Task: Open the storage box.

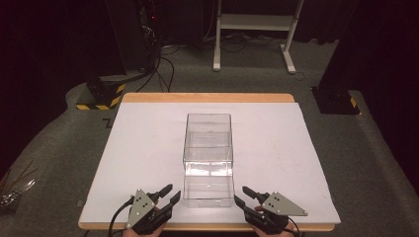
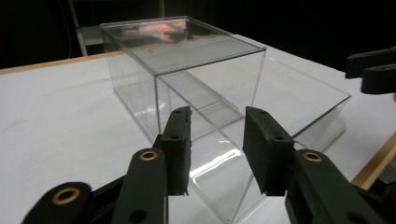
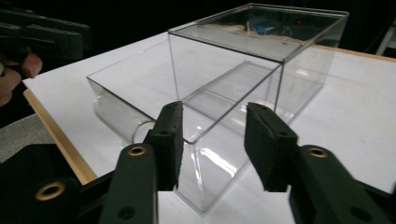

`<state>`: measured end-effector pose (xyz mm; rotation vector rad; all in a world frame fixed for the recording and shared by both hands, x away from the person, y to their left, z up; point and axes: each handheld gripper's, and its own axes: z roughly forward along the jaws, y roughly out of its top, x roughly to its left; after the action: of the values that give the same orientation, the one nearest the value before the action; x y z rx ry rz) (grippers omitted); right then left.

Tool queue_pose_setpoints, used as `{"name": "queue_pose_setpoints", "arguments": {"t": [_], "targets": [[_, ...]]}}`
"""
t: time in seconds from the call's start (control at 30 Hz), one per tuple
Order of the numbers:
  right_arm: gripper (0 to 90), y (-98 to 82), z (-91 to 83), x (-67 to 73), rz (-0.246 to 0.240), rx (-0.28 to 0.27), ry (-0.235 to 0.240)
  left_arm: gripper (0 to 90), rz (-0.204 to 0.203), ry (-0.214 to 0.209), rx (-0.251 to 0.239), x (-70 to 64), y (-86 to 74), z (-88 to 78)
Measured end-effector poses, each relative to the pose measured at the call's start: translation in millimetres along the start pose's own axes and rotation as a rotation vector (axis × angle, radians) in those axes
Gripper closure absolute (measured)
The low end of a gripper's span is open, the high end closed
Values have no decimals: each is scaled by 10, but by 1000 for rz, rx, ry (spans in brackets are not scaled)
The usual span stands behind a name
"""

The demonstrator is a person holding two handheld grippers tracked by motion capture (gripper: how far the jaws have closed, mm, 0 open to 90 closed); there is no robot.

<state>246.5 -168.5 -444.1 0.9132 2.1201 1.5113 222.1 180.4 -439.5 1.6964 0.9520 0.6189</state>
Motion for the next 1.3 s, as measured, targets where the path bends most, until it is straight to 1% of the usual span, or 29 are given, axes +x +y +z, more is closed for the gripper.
{"name": "queue_pose_setpoints", "arguments": {"t": [0.1,0.13,0.23,0.33,0.37,0.4,0.47,0.5,0.53,0.57,0.6,0.63,0.67,0.73,0.8,0.83,0.87,0.9,0.93,0.97,1.0,1.03,1.07,1.1,1.17,1.2,1.23,1.27,1.3], "targets": [[515,-19,17,-47,16,10,-16,574,-26,25,19,109,-37,36],[515,-19,17,-47,16,10,-16,573,-26,25,19,109,-37,36],[512,-39,7,-105,25,11,-29,573,-40,55,30,221,-70,59],[514,-49,4,-146,29,12,-44,574,-43,73,33,273,-85,70],[518,-63,4,-198,37,15,-58,574,-45,92,39,332,-103,87],[518,-63,4,-198,37,15,-58,575,-45,92,39,332,-103,87],[521,-81,9,-252,39,23,-79,577,-53,110,49,400,-129,113],[525,-103,20,-314,45,29,-94,578,-64,127,63,474,-158,136],[525,-103,20,-314,45,29,-94,578,-64,127,63,474,-158,136],[529,-124,30,-375,51,37,-115,579,-67,149,73,544,-183,153],[529,-124,30,-375,51,37,-115,579,-67,149,73,544,-183,153],[533,-145,40,-448,46,46,-141,579,-60,173,82,619,-205,165],[533,-145,40,-448,46,46,-141,580,-60,173,82,619,-205,165],[535,-174,60,-541,48,60,-168,579,-70,204,96,752,-243,175],[535,-189,67,-585,49,68,-182,578,-74,211,98,784,-252,179],[535,-213,82,-653,36,85,-207,577,-77,231,115,869,-279,195],[535,-213,82,-653,36,85,-207,575,-77,231,115,869,-279,195],[534,-246,98,-745,44,106,-224,575,-61,257,140,961,-308,212],[534,-246,98,-745,44,106,-224,573,-61,257,140,961,-308,212],[528,-264,105,-805,50,126,-243,571,-60,274,162,1045,-335,229],[528,-264,105,-805,50,126,-243,567,-60,274,162,1045,-335,229],[521,-281,109,-872,58,141,-252,565,-58,292,185,1129,-360,241],[521,-281,109,-872,58,141,-252,561,-58,292,185,1129,-360,241],[512,-305,114,-939,58,162,-276,556,-60,317,208,1208,-391,258],[505,-325,120,-992,48,179,-303,544,-52,329,230,1266,-417,272],[505,-325,120,-992,48,179,-303,537,-52,329,230,1266,-417,272],[495,-349,123,-1056,55,200,-331,533,-51,345,267,1330,-449,284],[495,-349,123,-1056,55,200,-331,527,-51,345,267,1330,-449,284],[489,-378,118,-1131,60,217,-361,521,-72,341,289,1367,-474,294]]}}
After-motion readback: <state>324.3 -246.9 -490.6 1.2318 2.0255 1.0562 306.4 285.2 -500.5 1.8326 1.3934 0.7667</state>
